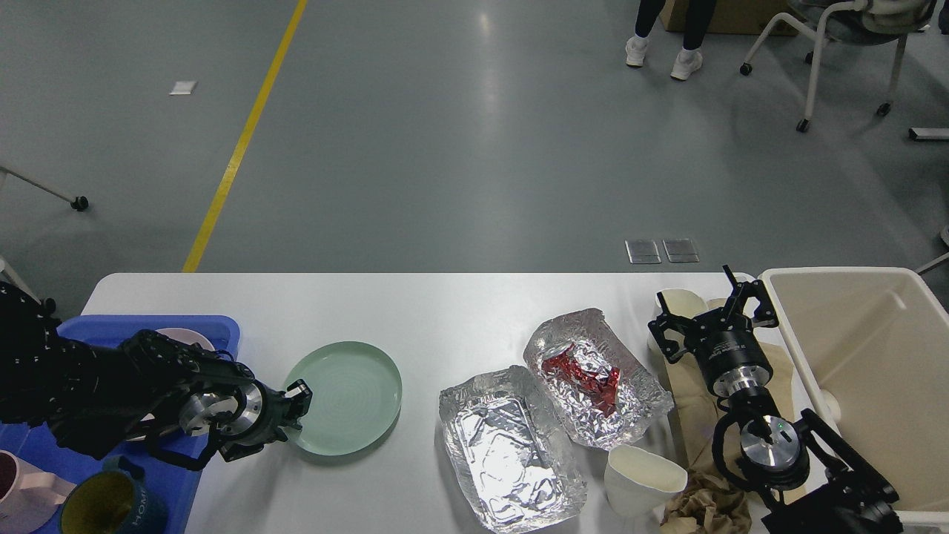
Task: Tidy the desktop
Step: 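Grip the green plate rim with the left gripper and tilt it up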
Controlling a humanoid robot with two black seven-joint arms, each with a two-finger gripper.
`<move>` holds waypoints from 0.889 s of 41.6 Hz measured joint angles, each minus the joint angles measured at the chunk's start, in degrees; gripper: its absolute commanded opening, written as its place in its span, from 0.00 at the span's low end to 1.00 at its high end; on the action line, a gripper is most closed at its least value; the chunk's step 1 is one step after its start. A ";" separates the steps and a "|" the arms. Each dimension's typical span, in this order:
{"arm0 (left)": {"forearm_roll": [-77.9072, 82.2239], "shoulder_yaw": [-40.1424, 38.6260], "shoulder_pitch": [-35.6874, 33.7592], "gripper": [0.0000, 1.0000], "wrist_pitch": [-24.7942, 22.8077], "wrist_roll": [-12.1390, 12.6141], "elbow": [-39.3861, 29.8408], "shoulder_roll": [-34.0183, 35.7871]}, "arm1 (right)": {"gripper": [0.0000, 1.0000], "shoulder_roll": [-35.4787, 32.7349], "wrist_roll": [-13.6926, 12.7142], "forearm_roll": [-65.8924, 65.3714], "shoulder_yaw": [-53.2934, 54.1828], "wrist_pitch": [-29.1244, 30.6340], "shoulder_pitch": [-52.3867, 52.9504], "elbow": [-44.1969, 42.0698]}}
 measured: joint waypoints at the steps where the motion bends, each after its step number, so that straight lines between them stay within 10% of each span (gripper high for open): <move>1: 0.01 0.00 0.04 0.06 -0.04 0.02 0.05 0.00 | 1.00 0.00 0.00 0.00 0.00 0.00 0.00 0.00; 25: 0.32 -0.16 -1.01 0.00 -3.32 0.34 0.15 -0.06 | 1.00 0.01 0.00 0.00 0.00 0.03 0.00 0.00; 37: 0.88 5.18 -15.19 0.00 -12.95 1.15 -7.34 5.16 | 1.00 0.02 0.00 0.00 -0.01 0.03 0.00 -0.05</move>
